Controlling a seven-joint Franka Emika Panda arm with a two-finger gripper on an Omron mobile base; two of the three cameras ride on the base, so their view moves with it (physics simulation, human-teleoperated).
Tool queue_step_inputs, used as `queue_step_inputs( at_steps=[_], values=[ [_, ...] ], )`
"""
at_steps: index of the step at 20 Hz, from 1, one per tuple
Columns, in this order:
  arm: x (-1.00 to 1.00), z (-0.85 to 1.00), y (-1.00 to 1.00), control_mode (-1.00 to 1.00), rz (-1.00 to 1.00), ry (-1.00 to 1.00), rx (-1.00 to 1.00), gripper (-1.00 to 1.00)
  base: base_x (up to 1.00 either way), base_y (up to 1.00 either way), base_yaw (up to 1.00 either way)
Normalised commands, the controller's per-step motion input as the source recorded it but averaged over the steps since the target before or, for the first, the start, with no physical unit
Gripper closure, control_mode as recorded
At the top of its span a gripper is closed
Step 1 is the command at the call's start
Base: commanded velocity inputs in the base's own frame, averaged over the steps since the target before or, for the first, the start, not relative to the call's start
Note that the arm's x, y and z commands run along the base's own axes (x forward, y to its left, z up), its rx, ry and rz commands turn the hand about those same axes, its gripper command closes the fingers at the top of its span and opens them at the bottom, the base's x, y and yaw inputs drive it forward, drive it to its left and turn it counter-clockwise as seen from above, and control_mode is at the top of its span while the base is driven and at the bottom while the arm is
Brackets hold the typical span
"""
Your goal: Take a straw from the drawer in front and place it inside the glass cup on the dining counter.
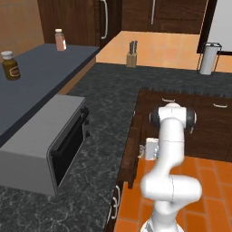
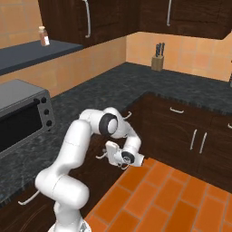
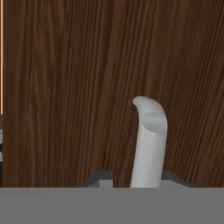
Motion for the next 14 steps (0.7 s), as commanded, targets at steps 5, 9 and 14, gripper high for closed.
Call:
queue_step_inputs(
  at_steps=[5, 9, 14],
  values=[
    [-0.68, 0.24, -1.00, -1.00, 0.00, 0.00, 0.00, 1.00, 0.00, 0.00, 0.00],
    [-0.59, 0.24, -0.91, -1.00, 0.00, 0.00, 0.00, 1.00, 0.00, 0.00, 0.00],
    [-0.23, 0.06, -0.30, -1.00, 0.00, 0.02, -0.06, -1.00, 0.00, 0.00, 0.00]
  ],
)
